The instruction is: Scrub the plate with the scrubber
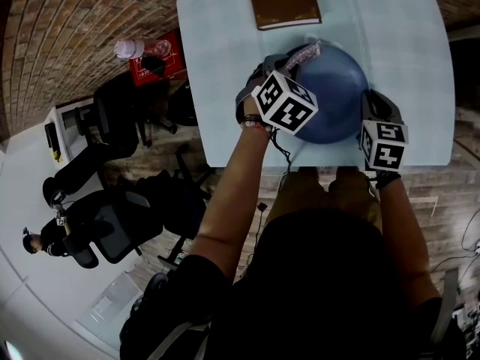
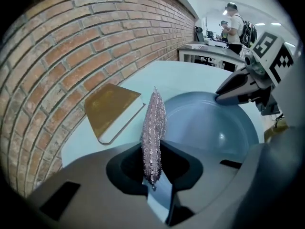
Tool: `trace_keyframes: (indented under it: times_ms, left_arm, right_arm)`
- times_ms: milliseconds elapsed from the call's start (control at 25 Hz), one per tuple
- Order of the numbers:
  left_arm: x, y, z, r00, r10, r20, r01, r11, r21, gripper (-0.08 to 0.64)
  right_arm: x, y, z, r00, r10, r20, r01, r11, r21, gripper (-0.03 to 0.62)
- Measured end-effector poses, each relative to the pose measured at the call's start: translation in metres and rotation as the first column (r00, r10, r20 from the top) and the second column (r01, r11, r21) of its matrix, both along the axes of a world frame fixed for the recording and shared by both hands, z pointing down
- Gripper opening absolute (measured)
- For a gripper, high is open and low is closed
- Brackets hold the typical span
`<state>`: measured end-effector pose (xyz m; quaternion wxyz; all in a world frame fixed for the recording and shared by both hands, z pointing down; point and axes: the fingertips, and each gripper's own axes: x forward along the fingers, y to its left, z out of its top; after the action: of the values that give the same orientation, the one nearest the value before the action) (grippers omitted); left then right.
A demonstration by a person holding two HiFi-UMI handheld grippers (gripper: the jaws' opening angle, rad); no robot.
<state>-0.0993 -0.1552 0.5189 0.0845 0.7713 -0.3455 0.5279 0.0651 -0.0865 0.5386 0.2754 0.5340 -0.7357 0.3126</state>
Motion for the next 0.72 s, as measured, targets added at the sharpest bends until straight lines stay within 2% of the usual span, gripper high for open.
trace_keyframes:
  times_ms: [160, 440, 720]
  left_arm:
    - [-0.001, 0.016, 0.001, 0.999, 0.031, 0.04, -0.031, 1.0, -0.004, 0.077]
    - [-0.003, 0.059, 0.009, 0.984, 0.123, 0.133, -0.115, 0.991, -0.065, 0.077]
    - [-0.007, 0.098, 0.012, 0.977, 0.182, 0.116, -0.159, 0.971, -0.181, 0.077]
  right_arm:
    - [0.0, -0.001, 0.0, 1.0, 0.001, -0.002, -0.001, 1.0, 0.001, 0.064]
    - [0.0, -0.001, 0.001, 1.0, -0.004, -0.003, 0.004, 1.0, 0.002, 0.064]
    - [-0.001, 0.001, 0.002, 1.0, 0.002, -0.006, -0.002, 1.0, -0.001, 0.064]
